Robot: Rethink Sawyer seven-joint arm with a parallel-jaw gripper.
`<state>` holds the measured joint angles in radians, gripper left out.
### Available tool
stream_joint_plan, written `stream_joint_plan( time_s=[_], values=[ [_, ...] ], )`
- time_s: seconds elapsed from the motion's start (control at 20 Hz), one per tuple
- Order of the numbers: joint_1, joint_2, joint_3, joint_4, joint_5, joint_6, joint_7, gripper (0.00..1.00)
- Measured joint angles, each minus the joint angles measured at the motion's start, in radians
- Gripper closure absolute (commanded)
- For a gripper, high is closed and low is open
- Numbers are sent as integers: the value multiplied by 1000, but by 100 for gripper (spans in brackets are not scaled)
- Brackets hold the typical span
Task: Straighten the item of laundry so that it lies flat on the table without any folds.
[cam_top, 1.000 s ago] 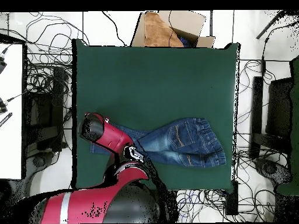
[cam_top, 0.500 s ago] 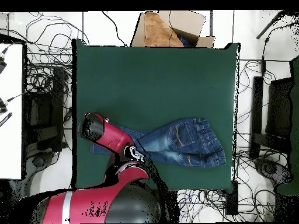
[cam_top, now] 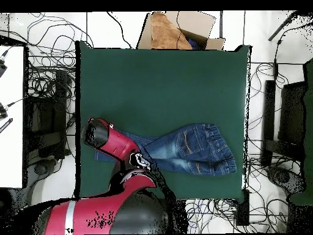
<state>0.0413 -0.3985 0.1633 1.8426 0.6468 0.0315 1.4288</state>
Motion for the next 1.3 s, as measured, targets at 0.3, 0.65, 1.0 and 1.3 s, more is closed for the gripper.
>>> stream_joint_plan(
  time_s=[0.3, 0.65, 1.0, 1.3],
  values=[
    [48, -22, -49, 1, -1, 14, 0, 0],
    [144, -75, -166, -2, -2, 135, 0, 0],
    [175, -124, -239, -3, -2, 198, 0, 0],
    [74, -144, -169, 10, -4, 143, 0, 0]
  ],
)
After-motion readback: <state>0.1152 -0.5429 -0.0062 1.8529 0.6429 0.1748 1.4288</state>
